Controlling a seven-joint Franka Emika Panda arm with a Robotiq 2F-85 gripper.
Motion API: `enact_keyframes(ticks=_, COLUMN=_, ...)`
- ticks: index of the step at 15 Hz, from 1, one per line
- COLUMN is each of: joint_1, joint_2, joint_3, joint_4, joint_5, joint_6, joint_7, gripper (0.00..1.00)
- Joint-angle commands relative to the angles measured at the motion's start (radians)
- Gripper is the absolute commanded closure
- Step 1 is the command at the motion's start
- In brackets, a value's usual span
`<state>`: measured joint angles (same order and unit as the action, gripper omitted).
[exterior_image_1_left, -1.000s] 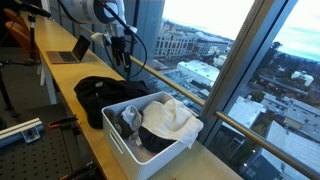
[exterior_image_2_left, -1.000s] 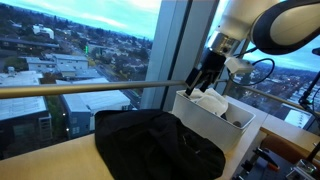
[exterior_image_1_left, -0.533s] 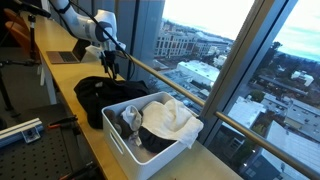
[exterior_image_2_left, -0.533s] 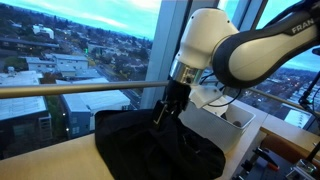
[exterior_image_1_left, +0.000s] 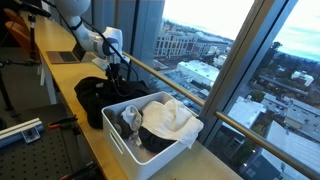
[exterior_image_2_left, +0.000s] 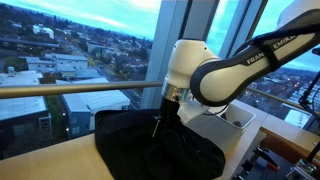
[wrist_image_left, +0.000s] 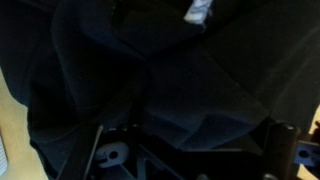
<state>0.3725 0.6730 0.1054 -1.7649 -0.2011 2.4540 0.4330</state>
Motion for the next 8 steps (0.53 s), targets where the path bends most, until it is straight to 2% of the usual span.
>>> enact_keyframes(ticks=1, joint_1=0.013, joint_2=0.027, joint_3=-0.032, joint_4=0.035, joint_5=0.018, joint_6=-0.039, joint_7=-0.027, gripper=0.00)
enact_keyframes(ticks=6, joint_1=-0.002, joint_2=0.071, joint_3=-0.014, joint_4=0.041, joint_5=0.050, joint_6=-0.030, joint_7=-0.067, gripper=0.00)
enact_keyframes(ticks=7, joint_1=-0.003, joint_2=0.076, joint_3=-0.014, joint_4=0.041, joint_5=0.053, joint_6=-0.025, joint_7=-0.075, gripper=0.25)
enact_keyframes(ticks=8, joint_1=-0.001, joint_2=0.077, joint_3=-0.018, joint_4=0.040, joint_5=0.054, joint_6=-0.022, joint_7=-0.081, gripper=0.26)
